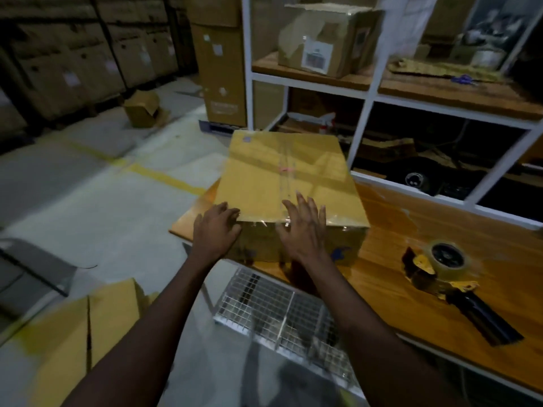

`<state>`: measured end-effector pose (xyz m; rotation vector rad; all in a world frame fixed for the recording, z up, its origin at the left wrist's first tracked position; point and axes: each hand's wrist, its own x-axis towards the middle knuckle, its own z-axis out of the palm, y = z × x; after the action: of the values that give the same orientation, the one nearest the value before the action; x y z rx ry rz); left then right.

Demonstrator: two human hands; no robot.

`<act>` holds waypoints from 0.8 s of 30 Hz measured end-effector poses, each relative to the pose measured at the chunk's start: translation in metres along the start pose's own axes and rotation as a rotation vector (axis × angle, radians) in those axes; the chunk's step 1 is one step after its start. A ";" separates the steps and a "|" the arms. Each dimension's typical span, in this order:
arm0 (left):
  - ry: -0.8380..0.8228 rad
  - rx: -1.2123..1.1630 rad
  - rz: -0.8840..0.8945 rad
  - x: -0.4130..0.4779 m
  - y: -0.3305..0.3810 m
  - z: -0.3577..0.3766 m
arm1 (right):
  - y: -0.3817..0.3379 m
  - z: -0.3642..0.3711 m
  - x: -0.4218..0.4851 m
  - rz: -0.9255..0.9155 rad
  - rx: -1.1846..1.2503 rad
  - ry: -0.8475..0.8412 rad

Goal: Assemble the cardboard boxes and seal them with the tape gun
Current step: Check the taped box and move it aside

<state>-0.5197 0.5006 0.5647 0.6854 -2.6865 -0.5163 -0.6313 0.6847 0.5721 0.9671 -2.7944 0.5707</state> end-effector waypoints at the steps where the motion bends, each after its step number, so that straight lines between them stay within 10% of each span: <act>1: 0.025 -0.098 -0.023 -0.001 -0.009 -0.002 | -0.012 0.006 0.007 -0.019 -0.002 -0.024; 9: 0.171 -0.783 -0.360 -0.036 -0.032 0.021 | -0.048 0.037 0.027 -0.015 -0.190 -0.260; 16: -0.044 -0.371 -0.018 -0.051 -0.032 0.068 | -0.050 0.039 0.027 -0.010 -0.260 -0.289; 24: 0.200 -0.678 -0.157 -0.060 -0.027 0.057 | -0.050 0.036 0.026 0.001 -0.230 -0.312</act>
<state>-0.4808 0.5242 0.4906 0.6913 -2.0775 -1.2424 -0.6204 0.6198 0.5605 1.0846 -3.0389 0.0974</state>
